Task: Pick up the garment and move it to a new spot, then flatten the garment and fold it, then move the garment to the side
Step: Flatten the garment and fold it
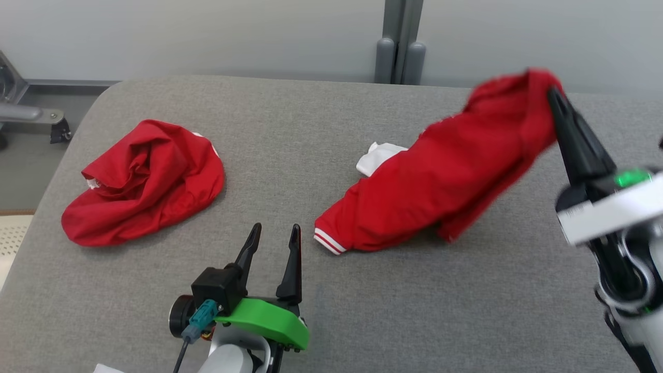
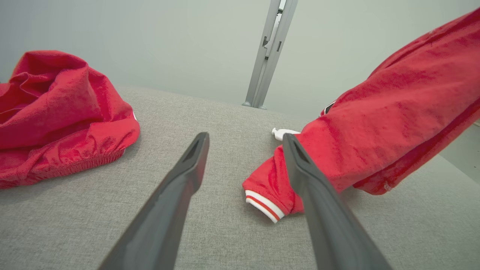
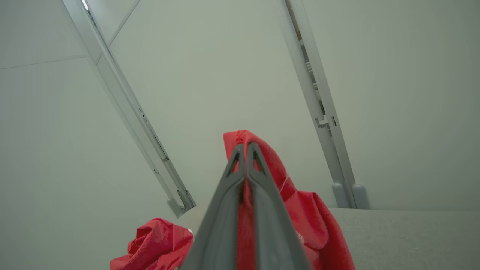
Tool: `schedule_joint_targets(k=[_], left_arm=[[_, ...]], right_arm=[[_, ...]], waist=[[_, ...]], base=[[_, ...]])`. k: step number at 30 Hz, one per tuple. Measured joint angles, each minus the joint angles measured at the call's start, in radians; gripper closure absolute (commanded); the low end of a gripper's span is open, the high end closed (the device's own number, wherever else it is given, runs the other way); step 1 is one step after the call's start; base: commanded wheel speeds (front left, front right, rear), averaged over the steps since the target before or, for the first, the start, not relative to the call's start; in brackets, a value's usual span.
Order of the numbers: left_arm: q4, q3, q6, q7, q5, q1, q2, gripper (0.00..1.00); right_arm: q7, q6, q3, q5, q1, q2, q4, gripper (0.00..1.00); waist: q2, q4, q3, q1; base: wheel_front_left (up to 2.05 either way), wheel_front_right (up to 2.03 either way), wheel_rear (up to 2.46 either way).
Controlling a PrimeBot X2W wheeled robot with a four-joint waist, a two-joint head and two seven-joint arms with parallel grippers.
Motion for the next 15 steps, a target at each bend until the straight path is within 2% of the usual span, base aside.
schedule_joint_targets(k=[3,5,10,11,12,15], left_arm=[[-0.002,0.002,0.001,0.0,0.0,0.003,0.0,0.0],[0.001,0.002,0.0,0.0,0.001,0.004,0.0,0.0],[0.015,0.004,-0.005,0.0,0.014,0.005,0.0,0.0],[0.017,0.004,-0.006,0.0,0.015,0.005,0.0,0.0],[0.02,0.003,-0.008,0.0,0.016,0.006,0.0,0.0],[0.025,0.0,-0.009,0.0,0.017,0.007,0.0,0.0]], right_arm=[[-0.006,0.0,-0.044,0.017,0.211,-0.07,-0.001,1.0],[-0.019,0.0,-0.065,0.027,0.321,-0.092,0.021,1.0],[-0.058,0.0,-0.07,0.003,0.486,-0.106,0.126,1.0],[-0.059,0.0,-0.073,0.002,0.498,-0.098,0.152,0.97],[-0.053,0.0,-0.074,-0.008,0.511,-0.09,0.19,0.0],[-0.036,-0.001,-0.097,-0.071,0.528,-0.072,0.286,0.0]], waist=[[0.0,-0.025,-0.001,0.0],[0.0,-0.043,-0.002,0.0],[0.0,-0.092,-0.011,0.0],[0.0,-0.099,-0.014,0.0],[0.0,-0.108,-0.019,0.0],[0.0,-0.125,-0.036,0.0]], base=[[0.0,0.0,0.0],[0.0,0.0,0.0],[0.0,0.0,0.0],[0.0,0.0,0.0],[0.0,0.0,0.0],[0.0,0.0,0.0]])
